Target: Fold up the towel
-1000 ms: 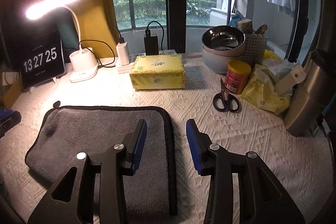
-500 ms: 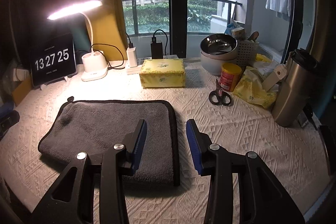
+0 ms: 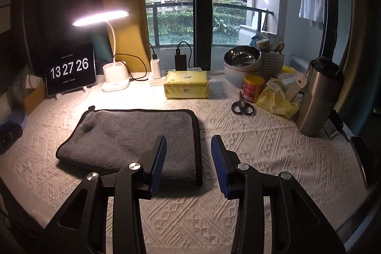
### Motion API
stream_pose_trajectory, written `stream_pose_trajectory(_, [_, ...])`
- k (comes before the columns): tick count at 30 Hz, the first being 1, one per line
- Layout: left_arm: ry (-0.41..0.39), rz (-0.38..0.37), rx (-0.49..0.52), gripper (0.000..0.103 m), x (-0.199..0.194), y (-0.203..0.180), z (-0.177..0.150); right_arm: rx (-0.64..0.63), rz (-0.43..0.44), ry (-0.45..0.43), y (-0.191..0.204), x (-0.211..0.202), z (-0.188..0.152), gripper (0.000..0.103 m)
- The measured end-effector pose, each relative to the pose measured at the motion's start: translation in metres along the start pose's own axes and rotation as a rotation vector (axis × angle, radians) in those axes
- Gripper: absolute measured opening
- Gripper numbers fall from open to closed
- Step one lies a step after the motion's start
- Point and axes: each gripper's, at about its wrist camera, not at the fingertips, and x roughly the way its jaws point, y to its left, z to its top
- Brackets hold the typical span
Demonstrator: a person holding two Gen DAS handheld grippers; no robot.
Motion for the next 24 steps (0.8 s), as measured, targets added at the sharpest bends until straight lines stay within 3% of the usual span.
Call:
stream_pose_trajectory(15, [-0.074,-0.012,0.019,0.077,-0.054,-0.008,-0.017,-0.011,-0.004,-0.062,0.005,-0.06,-0.017,0.041])
stream_pose_trajectory(19, [-0.109,-0.022,0.03,0.096,-0.069,-0.011,-0.019,-0.015,-0.007,-0.091,0.005,-0.08,-0.019,0.041])
stream_pose_trajectory(24, [-0.145,-0.022,0.031,0.097,-0.087,-0.013,-0.018,-0.02,-0.012,-0.122,0.003,-0.102,-0.021,0.042])
